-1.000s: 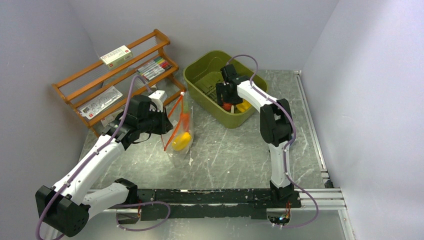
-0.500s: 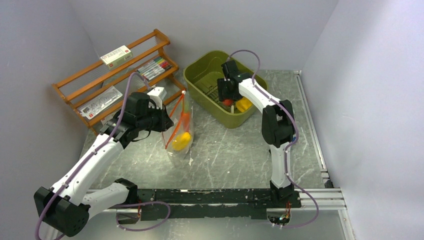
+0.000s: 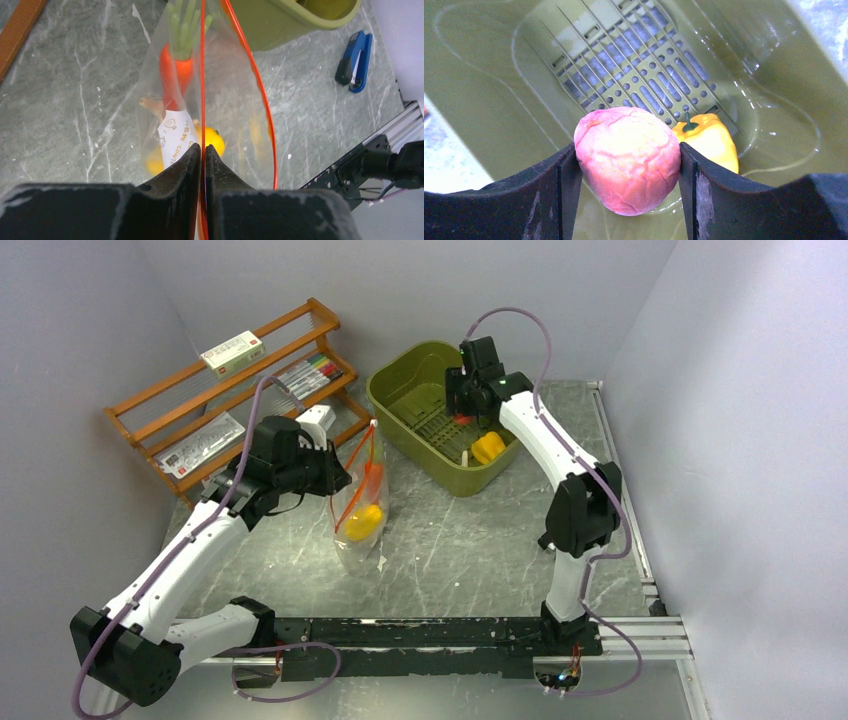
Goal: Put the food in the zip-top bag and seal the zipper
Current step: Pick up the fake fruit from the bin, then place the fake fruit in the zipper food storage bag.
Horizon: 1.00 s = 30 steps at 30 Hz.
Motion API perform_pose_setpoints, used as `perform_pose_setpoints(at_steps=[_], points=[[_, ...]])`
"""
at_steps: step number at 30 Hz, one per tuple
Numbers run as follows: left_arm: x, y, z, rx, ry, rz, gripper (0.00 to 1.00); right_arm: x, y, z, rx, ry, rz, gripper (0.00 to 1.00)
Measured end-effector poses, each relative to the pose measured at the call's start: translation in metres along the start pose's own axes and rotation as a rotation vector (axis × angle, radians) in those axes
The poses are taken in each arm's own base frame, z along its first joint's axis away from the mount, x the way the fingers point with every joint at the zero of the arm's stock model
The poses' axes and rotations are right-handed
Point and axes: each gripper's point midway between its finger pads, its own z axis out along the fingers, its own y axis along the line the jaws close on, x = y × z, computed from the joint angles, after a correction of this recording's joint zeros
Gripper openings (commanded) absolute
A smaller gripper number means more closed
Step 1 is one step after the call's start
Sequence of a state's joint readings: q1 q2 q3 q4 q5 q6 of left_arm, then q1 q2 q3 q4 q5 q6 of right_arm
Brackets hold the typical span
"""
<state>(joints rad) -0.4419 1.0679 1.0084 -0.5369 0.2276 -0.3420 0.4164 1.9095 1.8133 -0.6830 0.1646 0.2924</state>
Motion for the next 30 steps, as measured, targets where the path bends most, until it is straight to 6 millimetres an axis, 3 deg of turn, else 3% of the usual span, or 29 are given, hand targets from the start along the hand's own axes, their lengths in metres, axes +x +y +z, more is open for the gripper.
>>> perform_pose_setpoints(at_steps=[7, 11, 14, 17, 24, 30], points=[[-0.009, -0.002, 0.0, -0.003, -0.051, -0.06, 0.09, -0.042, 0.008, -0.051, -0.029, -0.138, 0.009, 0.47], [0.01, 0.004, 0.003, -0.001, -0.052, -0.055, 0.11, -0.05, 0.044, -0.09, -0.111, -0.223, -0.036, 0.47], [0.017, 0.009, 0.003, -0.011, -0.044, -0.021, 0.13, -0.045, 0.084, -0.125, -0.221, -0.268, -0.072, 0.48], [0.017, 0.01, 0.004, -0.008, -0.042, 0.008, 0.1, -0.032, 0.109, -0.152, -0.327, -0.289, -0.087, 0.48], [0.005, -0.009, 0.004, 0.091, -0.078, 0.023, 0.07, 0.006, 0.132, -0.183, -0.575, -0.278, -0.023, 0.47], [0.0, -0.021, 0.005, 0.154, -0.09, 0.0, 0.07, 0.02, 0.161, -0.201, -0.787, -0.246, 0.061, 0.48]])
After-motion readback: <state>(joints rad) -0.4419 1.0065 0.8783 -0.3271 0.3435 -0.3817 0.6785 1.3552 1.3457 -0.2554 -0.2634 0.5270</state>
